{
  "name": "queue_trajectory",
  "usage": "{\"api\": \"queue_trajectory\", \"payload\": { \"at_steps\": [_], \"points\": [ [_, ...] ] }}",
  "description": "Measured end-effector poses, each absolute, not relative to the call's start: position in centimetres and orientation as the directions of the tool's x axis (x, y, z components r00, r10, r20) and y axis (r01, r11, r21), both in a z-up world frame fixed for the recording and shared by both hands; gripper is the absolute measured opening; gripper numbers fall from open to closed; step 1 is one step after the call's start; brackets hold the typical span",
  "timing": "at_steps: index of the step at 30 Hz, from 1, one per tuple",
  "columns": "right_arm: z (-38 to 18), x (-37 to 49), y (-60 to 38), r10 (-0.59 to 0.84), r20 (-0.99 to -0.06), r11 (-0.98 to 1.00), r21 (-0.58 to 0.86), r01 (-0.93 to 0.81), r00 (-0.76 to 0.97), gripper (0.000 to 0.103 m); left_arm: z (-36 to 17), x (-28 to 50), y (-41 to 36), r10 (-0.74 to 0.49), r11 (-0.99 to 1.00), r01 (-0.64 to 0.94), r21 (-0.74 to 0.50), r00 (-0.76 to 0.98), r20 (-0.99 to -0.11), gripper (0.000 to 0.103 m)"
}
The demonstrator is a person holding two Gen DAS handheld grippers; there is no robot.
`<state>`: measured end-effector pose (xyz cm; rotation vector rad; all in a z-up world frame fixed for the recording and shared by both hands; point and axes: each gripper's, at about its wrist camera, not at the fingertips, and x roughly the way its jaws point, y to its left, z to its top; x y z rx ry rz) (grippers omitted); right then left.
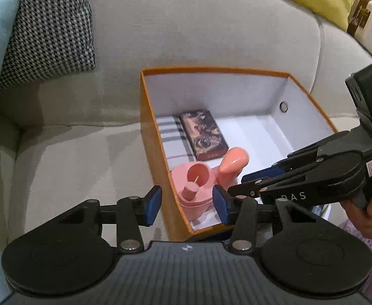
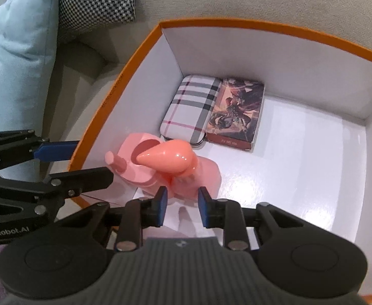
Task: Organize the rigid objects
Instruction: 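Withdraw both tools from the shoebox back toward the pile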
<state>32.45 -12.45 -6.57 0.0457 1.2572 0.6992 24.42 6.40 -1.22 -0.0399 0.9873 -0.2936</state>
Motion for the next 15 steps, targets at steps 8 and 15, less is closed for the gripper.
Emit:
{"api": "queue_trajectory", "payload": {
  "at_steps": [8,15],
  "points": [
    [-1.7,28.4,-16.6,0.537,-0.789,0.815,0.394,-0.426,0.299,0.029,2.5,19.9,6.3,-0.308,0.951,0.211,-0.225,0.604,-0.735,0.055],
    [0.8,22.7,-21.3,0.507,-0.742,0.858,0.383,-0.342,0.438,0.030,2.3,15.3,4.5,-0.392,0.919,0.215,-0.331,0.581,-0.713,0.055]
  ]
}}
